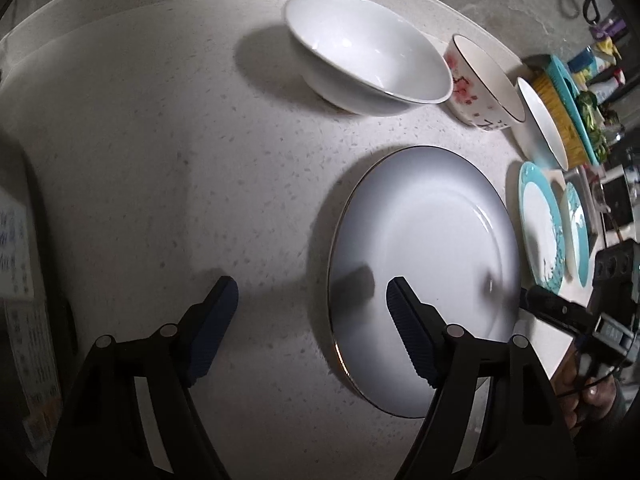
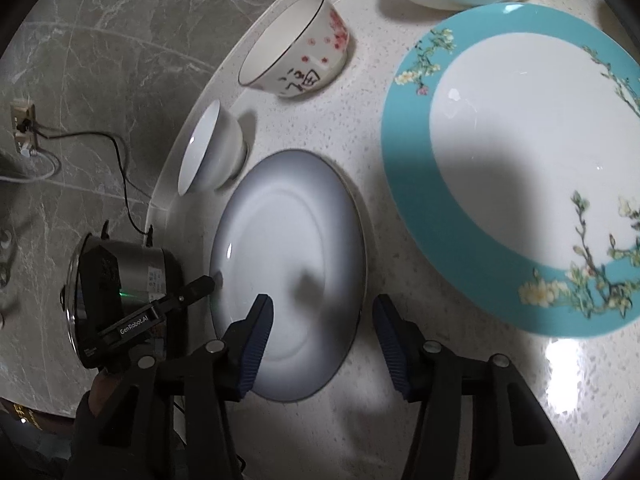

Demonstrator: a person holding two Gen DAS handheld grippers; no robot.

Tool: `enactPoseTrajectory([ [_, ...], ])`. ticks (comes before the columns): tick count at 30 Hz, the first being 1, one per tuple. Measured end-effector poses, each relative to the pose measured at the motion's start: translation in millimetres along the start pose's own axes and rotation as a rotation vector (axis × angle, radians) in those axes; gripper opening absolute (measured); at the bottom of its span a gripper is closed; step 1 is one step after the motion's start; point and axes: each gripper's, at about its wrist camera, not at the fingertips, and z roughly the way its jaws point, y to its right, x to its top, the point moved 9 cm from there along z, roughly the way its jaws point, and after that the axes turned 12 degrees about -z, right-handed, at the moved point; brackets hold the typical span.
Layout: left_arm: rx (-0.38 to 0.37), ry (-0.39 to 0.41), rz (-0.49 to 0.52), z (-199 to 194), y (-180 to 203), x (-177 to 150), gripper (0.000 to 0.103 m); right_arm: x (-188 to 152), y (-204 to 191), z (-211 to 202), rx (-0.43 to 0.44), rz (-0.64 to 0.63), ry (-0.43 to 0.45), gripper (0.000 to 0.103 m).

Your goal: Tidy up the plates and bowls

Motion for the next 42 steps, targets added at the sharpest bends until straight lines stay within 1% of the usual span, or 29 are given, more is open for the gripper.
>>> enactPoseTrajectory([
  [2,-0.011,-0.012,0.025,7,14,9,0.074,3,2,1,0.003,0.013,0.009,0.052],
  [4,-0.026,-0.025,0.054,10,23,12,0.065,5,4,1,0.0,0.025,0.011,0.051],
  [5,-0.02,-0.031,0.067,11,27,14,0.062,5,3,2,-0.003,0.029,0.009,0.051],
  [8,-0.04,-0.057,0.092,17,40,20,0.061,8,3,4,-0.011,0.042,0.005,0.05],
  [11,-0.045,-0.089,0.129,18,49,21,0.06,10,2,7,-0.007,0.053,-0.001,0.05],
  [13,-0.051,-0.112,0.151,18,52,17,0.048,11,1,9,-0.011,0.052,-0.005,0.05],
  [15,-0.037,-0.115,0.173,17,50,16,0.048,11,1,9,-0.015,0.049,-0.007,0.05],
  [16,-0.033,-0.116,0.18,16,49,16,0.046,11,1,9,-0.018,0.047,-0.011,0.05],
  [17,-0.03,-0.116,0.182,14,46,17,0.043,10,1,8,-0.022,0.044,-0.014,0.05],
  [19,-0.023,-0.114,0.179,12,40,19,0.029,10,1,9,-0.038,0.038,-0.021,0.05],
  [20,-0.023,-0.117,0.174,10,36,20,0.027,10,1,9,-0.048,0.032,-0.025,0.05],
  [21,-0.023,-0.118,0.174,10,34,19,0.026,11,0,10,-0.068,0.022,-0.033,0.047],
  [22,-0.019,-0.116,0.182,10,34,18,0.026,11,0,11,-0.094,0.006,-0.046,0.044],
  [23,-0.008,-0.114,0.196,9,33,16,0.026,11,2,12,-0.123,-0.009,-0.058,0.033],
  [24,0.001,-0.112,0.214,9,33,14,0.027,11,4,13,-0.156,-0.018,-0.069,0.02],
  [27,0.012,-0.11,0.235,9,35,10,0.027,12,6,13,-0.176,-0.012,-0.079,0.019],
  [30,0.015,-0.109,0.231,7,35,7,0.027,14,4,14,-0.21,-0.024,-0.08,0.019],
  [33,0.012,-0.109,0.227,6,37,3,0.027,15,6,13,-0.214,-0.005,-0.08,0.02],
  [34,0.02,-0.124,0.196,6,36,0,0.027,16,6,13,-0.215,-0.001,-0.08,0.02],
  [38,0.021,-0.12,0.2,5,37,-2,0.027,14,6,12,-0.22,0.008,-0.077,0.02],
  [39,0.047,-0.165,0.107,4,36,-7,0.027,14,6,12,-0.221,0.01,-0.078,0.02],
  [42,0.047,-0.166,0.104,4,37,-9,0.027,13,6,11,-0.222,0.014,-0.083,0.02],
])
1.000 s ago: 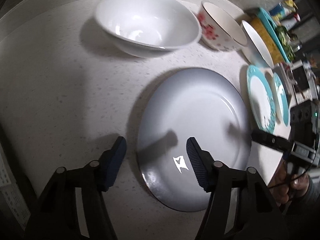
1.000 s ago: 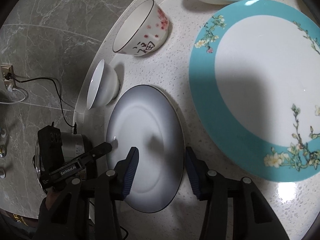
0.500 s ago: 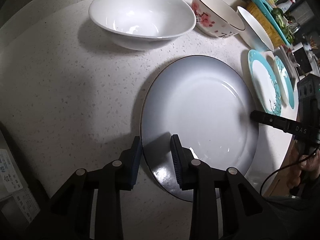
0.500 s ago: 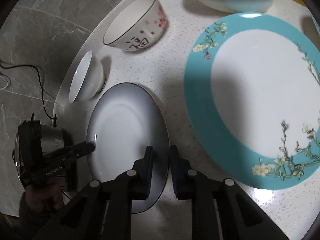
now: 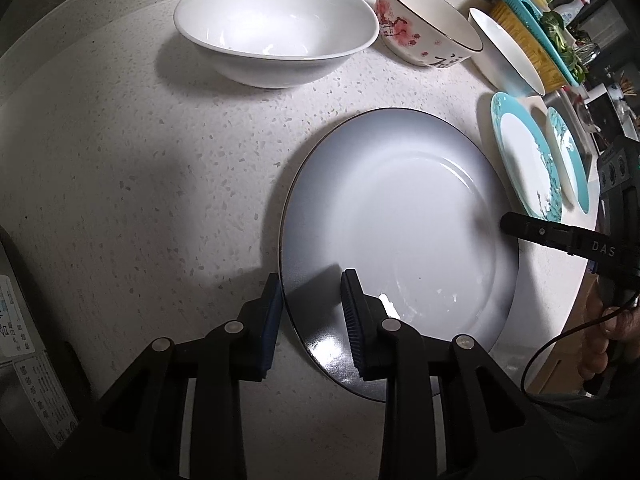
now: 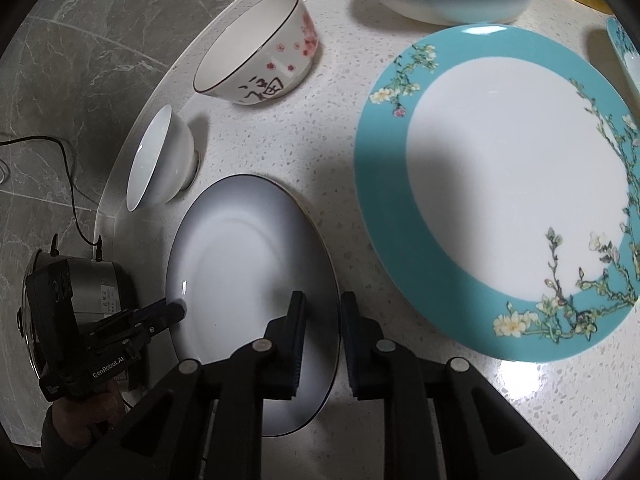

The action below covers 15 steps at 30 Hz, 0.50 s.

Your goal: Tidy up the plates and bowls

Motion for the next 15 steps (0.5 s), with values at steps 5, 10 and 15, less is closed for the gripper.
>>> enactPoseTrajectory([
  [5,-0.004,-0.006,-0.01,0,1,-2,0.027,1,-3,-3,-0.004,-0.004,0.003,0.02],
  [10,-0.009,0.001,-0.01,-5,4,-1,0.027,2,-3,-8,-0.001,0.008,0.004,0.02],
  [15,-0.008,0.019,-0.001,-17,10,-1,0.027,3,-8,-19,-0.007,-0.011,0.015,0.02],
])
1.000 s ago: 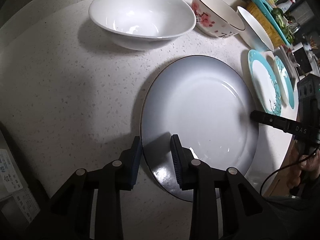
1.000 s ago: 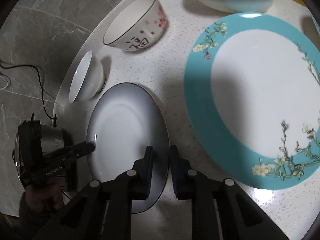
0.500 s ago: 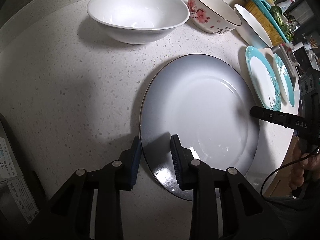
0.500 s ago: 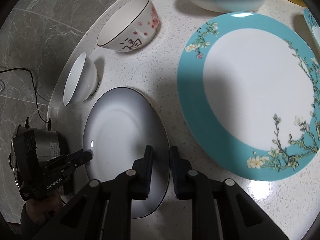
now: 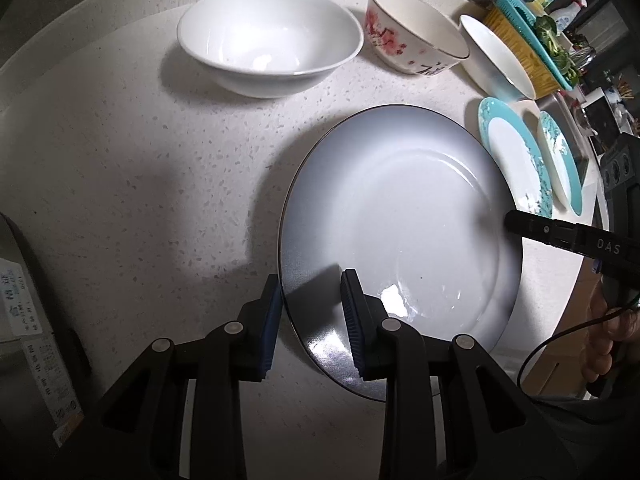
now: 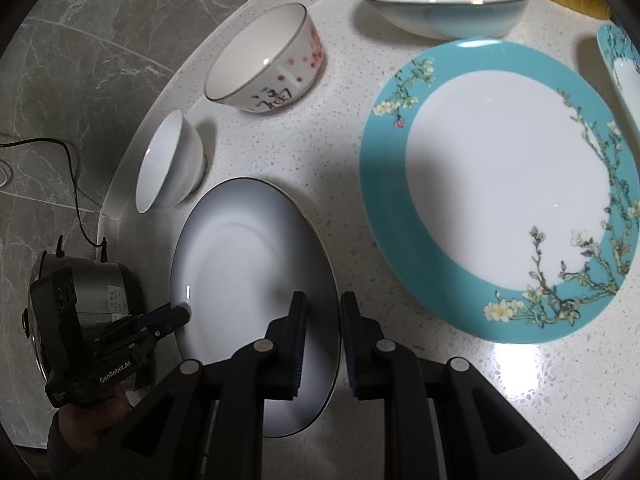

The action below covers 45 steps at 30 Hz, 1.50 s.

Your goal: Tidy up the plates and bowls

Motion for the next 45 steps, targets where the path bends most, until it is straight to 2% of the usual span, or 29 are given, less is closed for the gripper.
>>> enactPoseTrajectory([
  [6,-0.004,0.02,0.002,-17,12,-8,0.027,-2,-6,-18,-0.007,-0.025,0.014,0.02],
  [11,-0.009,0.025,0.0,-25,28,-28,0.027,-13,-3,-36,-0.008,-0.045,0.021,0.02],
  [22,0.002,0.013,-0.043,-12,58,-94,0.027,-51,29,-50,0.005,-0.065,-0.012,0.02],
  [29,0.024,0.013,-0.083,4,52,-118,0.027,-67,38,-37,0.024,-0.095,-0.037,0.02],
  [38,0.025,0.053,-0.065,17,63,-108,0.027,-69,51,-29,0.002,-0.107,-0.016,0.02],
  [45,0.022,0.052,-0.061,17,61,-102,0.028,-62,49,-26,-0.016,-0.14,-0.009,0.021],
])
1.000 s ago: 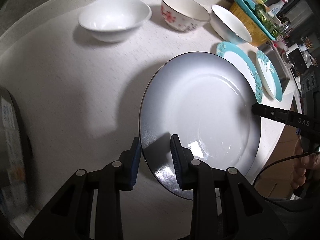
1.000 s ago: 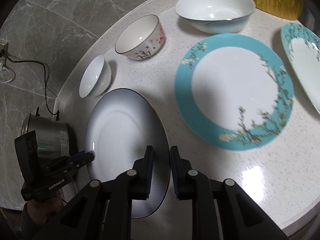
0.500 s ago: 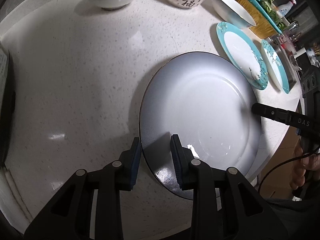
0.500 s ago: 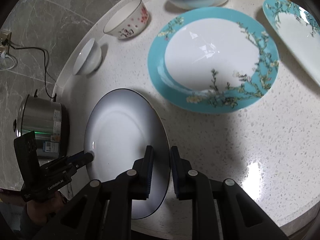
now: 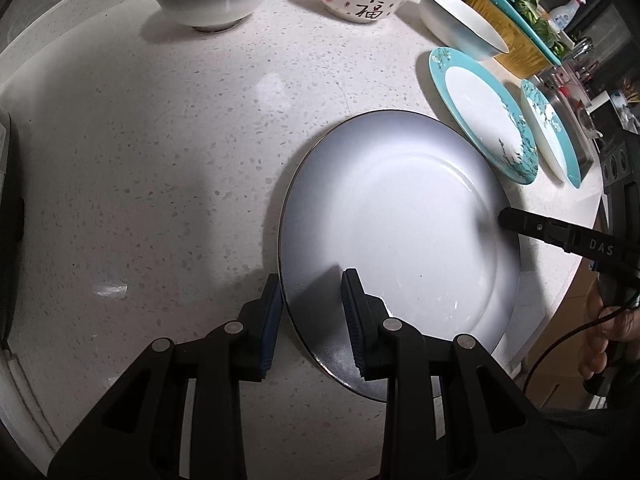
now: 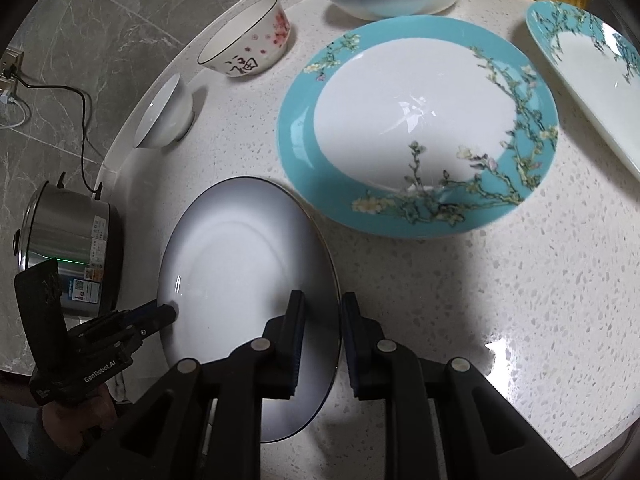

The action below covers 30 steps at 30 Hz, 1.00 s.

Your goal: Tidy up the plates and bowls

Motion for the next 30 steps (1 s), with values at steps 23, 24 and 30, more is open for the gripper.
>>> enactPoseTrajectory([
  [23,-0.282,0.046,0.152,-43,100,172,0.083,17,63,-163,-0.015,0.344,0.487,0.083],
  [24,-0.258,0.033,0.198,-34,108,176,0.083,15,64,-160,-0.001,0.365,0.476,0.08],
  [30,-0.172,-0.053,0.309,21,141,191,0.083,6,95,-112,0.026,0.443,0.427,0.058],
])
